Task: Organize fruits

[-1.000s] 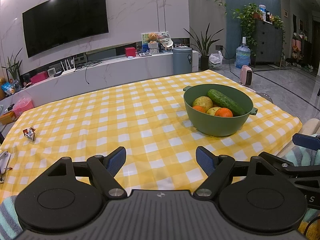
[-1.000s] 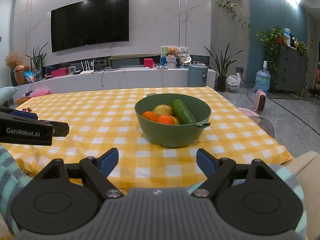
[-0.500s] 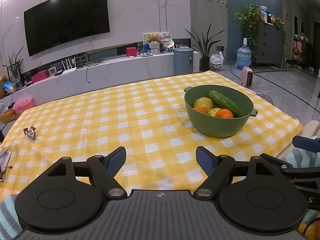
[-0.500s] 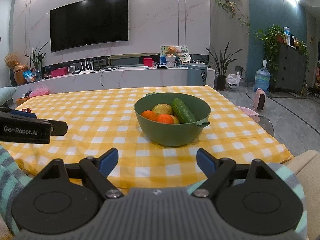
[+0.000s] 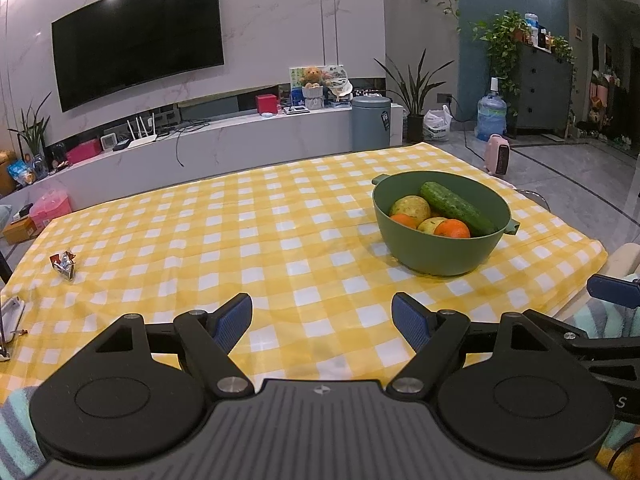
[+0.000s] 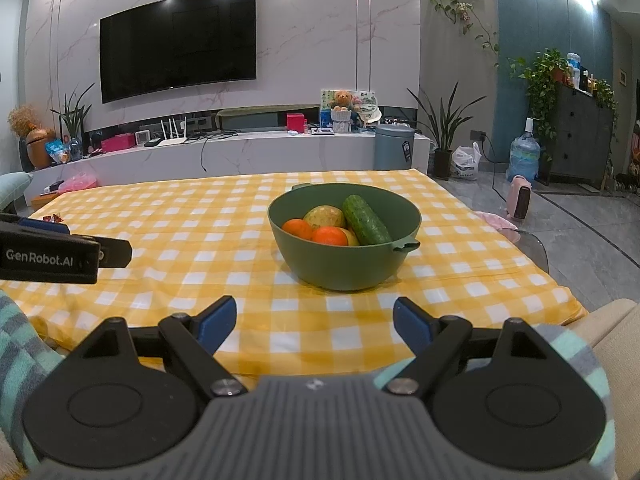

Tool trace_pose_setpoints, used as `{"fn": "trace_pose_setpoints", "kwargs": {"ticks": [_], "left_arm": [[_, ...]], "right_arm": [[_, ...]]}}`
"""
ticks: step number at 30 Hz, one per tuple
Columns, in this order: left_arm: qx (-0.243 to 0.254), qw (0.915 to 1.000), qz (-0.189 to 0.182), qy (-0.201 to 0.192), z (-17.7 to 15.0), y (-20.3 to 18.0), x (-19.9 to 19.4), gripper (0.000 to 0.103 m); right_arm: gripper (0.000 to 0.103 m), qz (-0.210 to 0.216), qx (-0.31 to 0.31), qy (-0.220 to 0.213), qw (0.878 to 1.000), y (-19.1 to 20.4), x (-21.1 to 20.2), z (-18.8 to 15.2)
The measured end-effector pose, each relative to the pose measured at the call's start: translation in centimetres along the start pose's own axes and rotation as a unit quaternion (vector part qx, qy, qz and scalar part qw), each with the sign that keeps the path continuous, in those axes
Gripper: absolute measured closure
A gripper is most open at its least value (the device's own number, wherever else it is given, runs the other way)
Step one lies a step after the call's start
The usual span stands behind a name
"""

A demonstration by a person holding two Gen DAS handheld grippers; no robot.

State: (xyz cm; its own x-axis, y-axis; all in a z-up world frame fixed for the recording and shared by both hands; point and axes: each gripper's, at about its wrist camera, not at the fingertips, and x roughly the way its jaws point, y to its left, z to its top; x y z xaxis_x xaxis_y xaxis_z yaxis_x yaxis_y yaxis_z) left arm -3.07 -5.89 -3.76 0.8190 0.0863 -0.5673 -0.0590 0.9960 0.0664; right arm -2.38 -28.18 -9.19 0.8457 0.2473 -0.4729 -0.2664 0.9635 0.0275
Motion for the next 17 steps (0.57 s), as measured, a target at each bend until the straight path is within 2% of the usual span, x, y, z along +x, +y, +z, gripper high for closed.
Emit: {"fn": "trace_pose_setpoints", "kwargs": {"ticks": [17], "left_arm": [[-0.004,1.0000,-0.005,0.007,0.03,0.14,-0.10,0.010]], "right_arm": [[0.021,0.000,-0.001,0.002,1.000,0.05,0.01,-0.03]]}}
